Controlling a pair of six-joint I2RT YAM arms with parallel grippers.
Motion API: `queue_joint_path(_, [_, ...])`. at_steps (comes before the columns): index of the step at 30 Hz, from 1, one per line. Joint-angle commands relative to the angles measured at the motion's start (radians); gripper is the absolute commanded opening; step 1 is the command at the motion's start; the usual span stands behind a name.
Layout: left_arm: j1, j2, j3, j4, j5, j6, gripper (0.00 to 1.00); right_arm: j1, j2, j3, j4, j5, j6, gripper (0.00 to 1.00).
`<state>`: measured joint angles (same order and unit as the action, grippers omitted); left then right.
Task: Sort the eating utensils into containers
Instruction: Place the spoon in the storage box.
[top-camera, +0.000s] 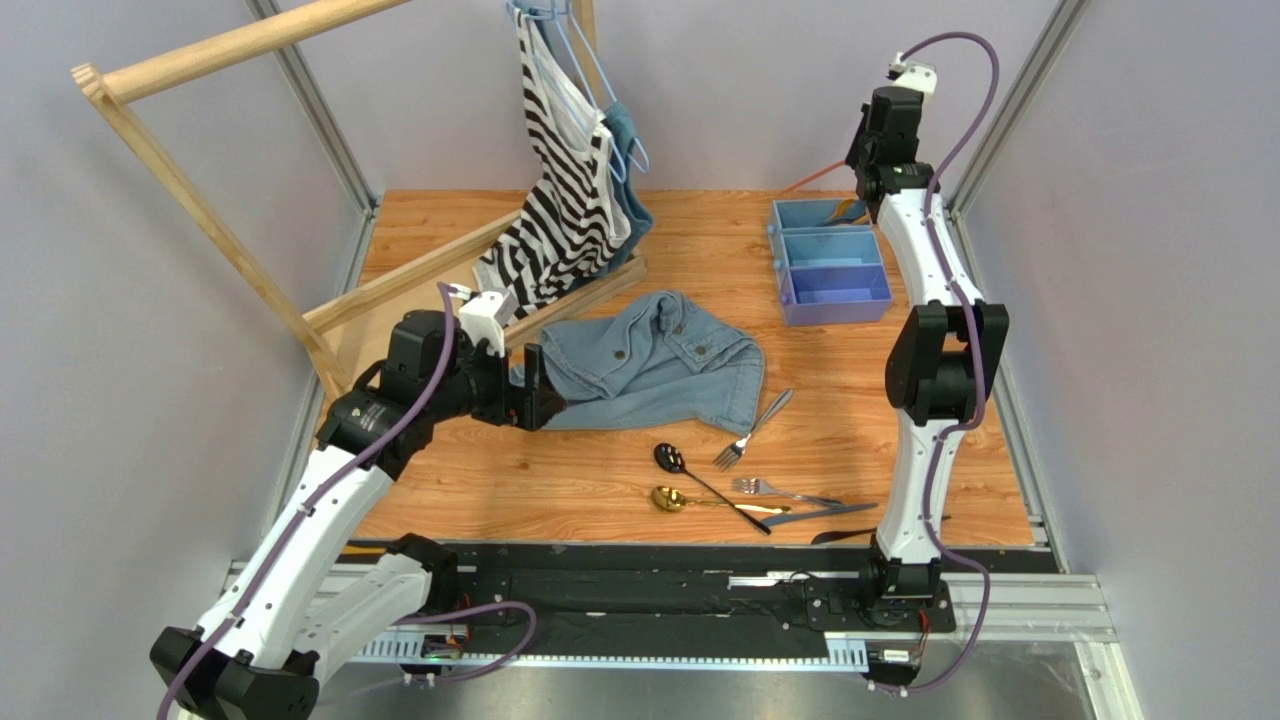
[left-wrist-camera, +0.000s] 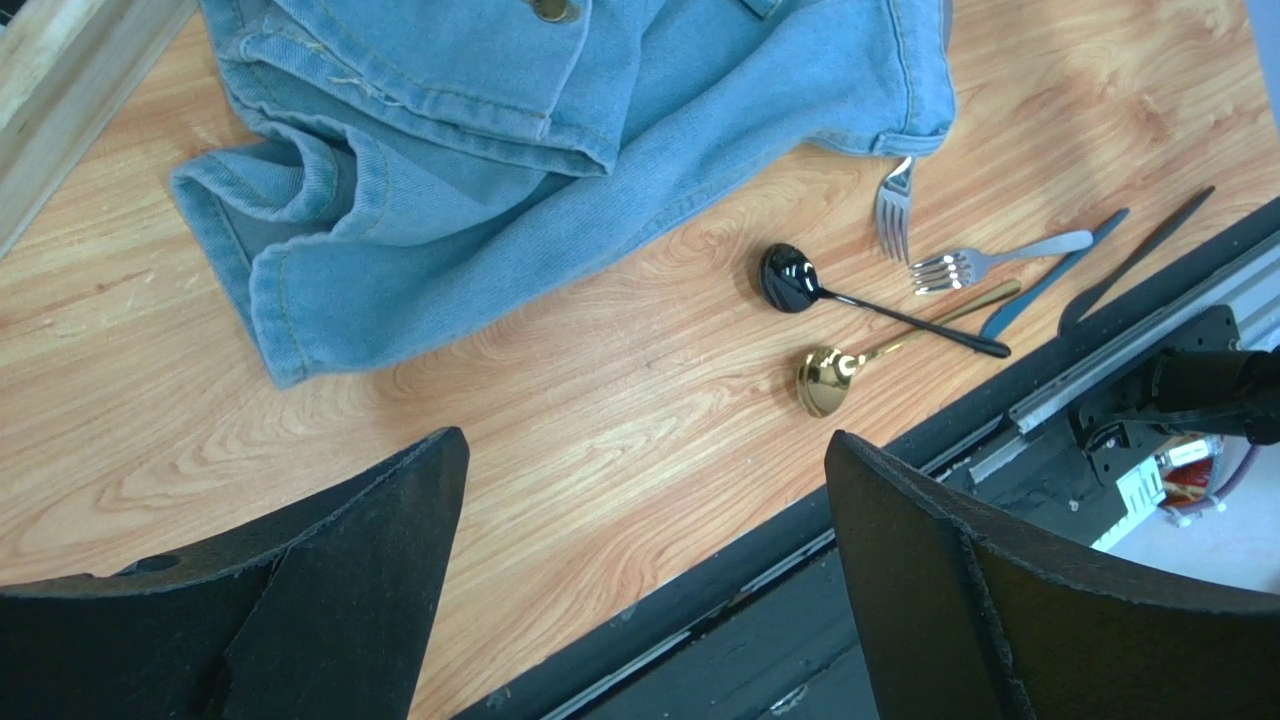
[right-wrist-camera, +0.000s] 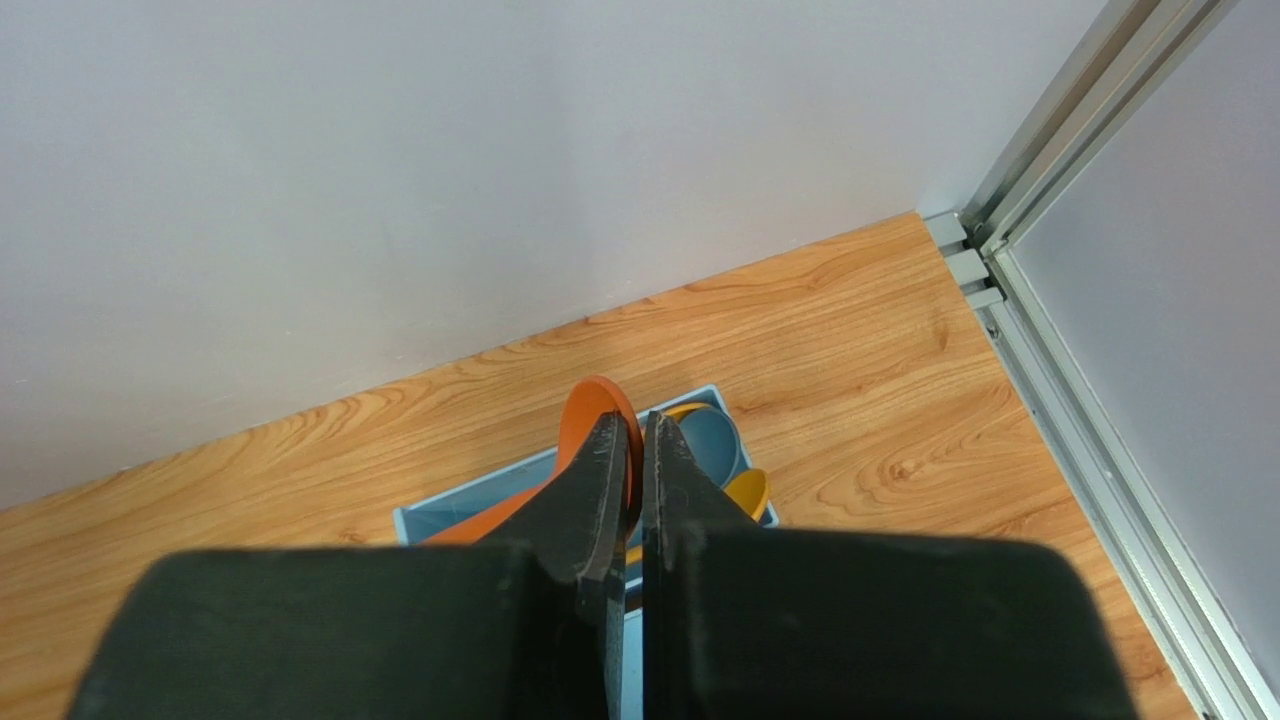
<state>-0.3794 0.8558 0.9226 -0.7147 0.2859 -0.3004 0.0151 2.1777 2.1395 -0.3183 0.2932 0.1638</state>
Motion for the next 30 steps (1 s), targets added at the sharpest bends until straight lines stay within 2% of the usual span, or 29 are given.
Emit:
queue_joint_path(1, [0.000, 0.014, 0.012, 0.011, 0.007, 0.017, 0.98, -0.006, 0.037, 0.053, 0.059, -0.002, -0.024, 0.00])
queue_joint_path(8, [0.000, 0.023, 0.012, 0.012, 0.006, 0.020, 0.98, -0.055, 0.067, 0.030, 0.079, -0.012, -0.012, 0.00])
queue_joint_path(23, [0.000, 0.031, 0.012, 0.011, 0.001, 0.021, 0.98, -0.056, 0.128, 0.023, 0.090, -0.038, 0.011, 0.00])
queue_joint_path(30, [0.000, 0.038, 0.013, 0.011, 0.001, 0.021, 0.98, -0.053, 0.113, -0.058, 0.116, -0.074, 0.046, 0.00])
